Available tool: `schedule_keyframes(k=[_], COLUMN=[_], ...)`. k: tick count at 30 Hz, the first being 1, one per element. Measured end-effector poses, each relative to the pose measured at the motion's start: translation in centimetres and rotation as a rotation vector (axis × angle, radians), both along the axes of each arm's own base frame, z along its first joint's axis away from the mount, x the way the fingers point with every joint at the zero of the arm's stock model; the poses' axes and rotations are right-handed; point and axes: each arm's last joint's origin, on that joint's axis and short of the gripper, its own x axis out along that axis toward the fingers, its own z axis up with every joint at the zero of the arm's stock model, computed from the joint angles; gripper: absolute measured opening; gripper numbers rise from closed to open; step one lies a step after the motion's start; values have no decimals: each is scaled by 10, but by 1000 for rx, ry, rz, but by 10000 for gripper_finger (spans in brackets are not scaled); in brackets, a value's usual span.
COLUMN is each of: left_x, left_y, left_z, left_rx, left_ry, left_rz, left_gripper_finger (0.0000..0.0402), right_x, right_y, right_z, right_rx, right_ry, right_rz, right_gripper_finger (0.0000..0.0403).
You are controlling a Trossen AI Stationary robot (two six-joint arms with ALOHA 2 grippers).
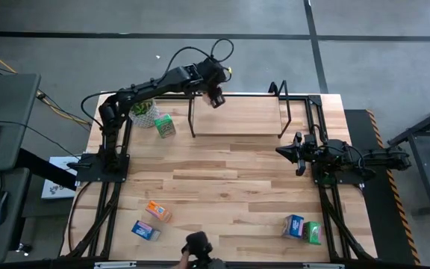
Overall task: Stack cereal on shelf
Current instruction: Put the top orange cereal box on the shelf
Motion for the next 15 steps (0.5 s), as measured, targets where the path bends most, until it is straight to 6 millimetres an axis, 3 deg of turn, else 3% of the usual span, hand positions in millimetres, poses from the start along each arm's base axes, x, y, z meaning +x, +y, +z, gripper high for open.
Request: schedule_keyframes(k=[6, 15], left_x=[-1, 6], left_y=[-2, 13], left_z=[-11, -41], left_rx=[74, 33], left_ry=[232, 266], left_rz=[-340, -472], left_gripper_finger=[172, 172], right_x=[0, 0], right_y=[0, 0], right_z=[0, 0], right_rx=[0, 0], right_ry=[0, 0], right_rz=[0, -1], right_gripper_finger=[0, 0])
